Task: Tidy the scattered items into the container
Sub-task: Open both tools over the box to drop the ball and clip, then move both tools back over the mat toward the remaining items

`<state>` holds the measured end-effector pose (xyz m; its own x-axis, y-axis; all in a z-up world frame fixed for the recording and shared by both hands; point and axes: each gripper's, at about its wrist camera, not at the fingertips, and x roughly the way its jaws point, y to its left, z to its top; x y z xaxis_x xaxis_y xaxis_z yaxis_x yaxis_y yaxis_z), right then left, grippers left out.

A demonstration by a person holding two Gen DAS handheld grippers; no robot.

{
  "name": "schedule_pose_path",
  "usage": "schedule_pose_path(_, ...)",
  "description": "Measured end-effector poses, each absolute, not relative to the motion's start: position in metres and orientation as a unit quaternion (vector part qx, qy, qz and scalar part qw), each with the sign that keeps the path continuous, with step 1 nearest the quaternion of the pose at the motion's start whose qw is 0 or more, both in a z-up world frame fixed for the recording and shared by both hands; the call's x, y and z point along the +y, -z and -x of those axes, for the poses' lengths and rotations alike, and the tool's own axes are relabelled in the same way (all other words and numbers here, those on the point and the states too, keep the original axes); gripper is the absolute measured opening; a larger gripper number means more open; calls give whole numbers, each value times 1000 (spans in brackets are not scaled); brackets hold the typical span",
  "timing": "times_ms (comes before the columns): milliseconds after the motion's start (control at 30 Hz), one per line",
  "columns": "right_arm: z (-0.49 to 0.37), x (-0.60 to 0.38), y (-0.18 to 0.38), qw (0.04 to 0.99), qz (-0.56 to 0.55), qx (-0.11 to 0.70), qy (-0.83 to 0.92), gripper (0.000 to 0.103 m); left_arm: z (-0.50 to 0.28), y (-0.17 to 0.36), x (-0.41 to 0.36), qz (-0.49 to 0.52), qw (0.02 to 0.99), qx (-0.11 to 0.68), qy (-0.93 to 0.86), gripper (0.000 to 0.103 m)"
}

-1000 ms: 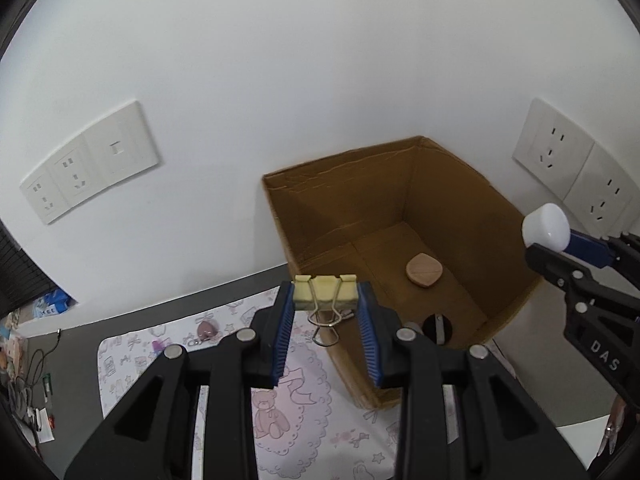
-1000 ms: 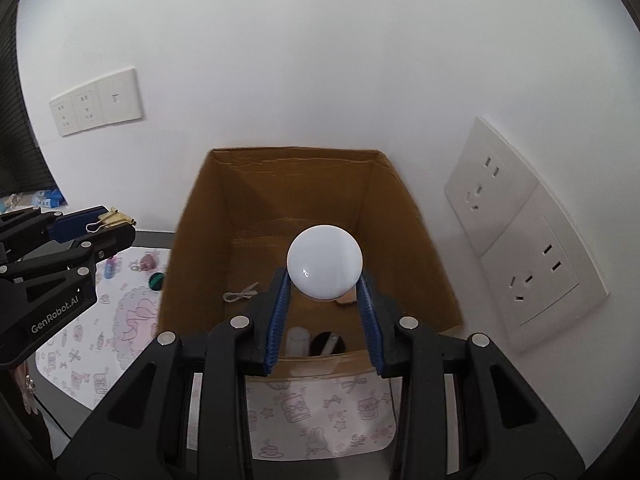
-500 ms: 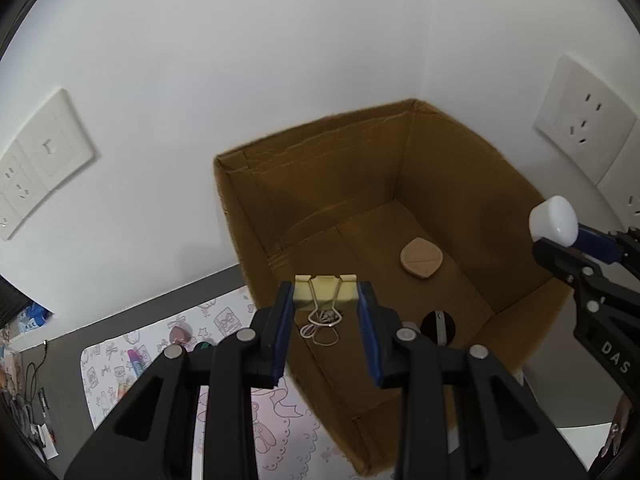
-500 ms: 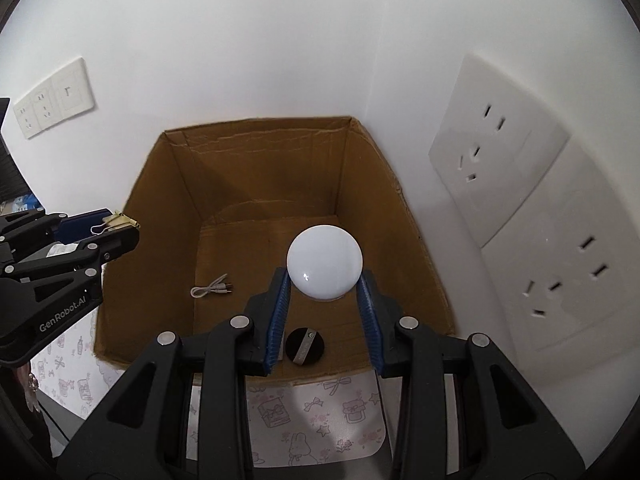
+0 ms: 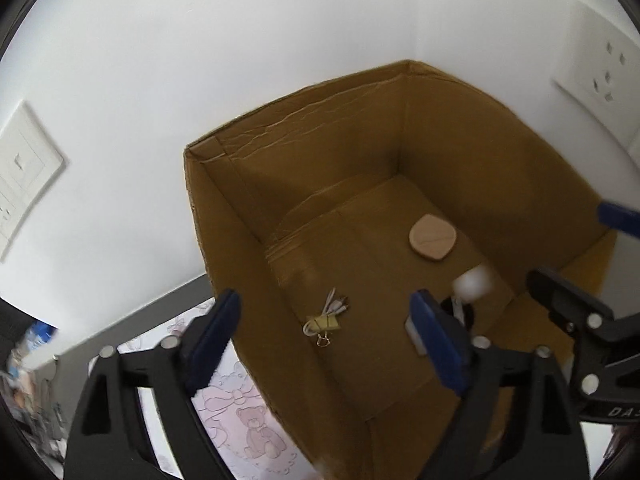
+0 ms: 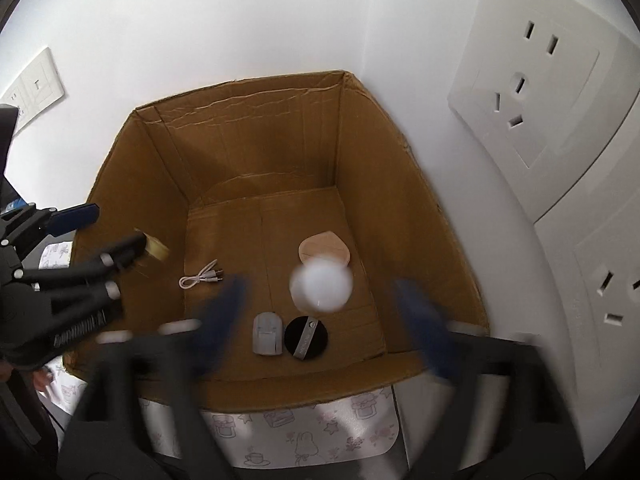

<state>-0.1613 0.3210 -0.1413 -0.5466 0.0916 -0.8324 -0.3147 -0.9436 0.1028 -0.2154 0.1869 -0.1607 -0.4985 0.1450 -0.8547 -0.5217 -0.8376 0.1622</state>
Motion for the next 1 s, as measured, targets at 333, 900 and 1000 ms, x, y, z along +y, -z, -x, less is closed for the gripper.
schedule_pose_path(333, 158, 316, 127, 128, 477, 103, -863, 103, 205, 153, 179, 446, 169, 232, -848, 99)
schedule_pose_path(900, 145, 311, 110, 138, 455, 111, -872, 103, 191, 128, 151, 451, 157, 174, -861, 99)
schedule_pose_path(1000, 142, 308, 105, 138, 451, 111, -875, 103, 185, 124, 143, 451, 152, 165, -864, 99)
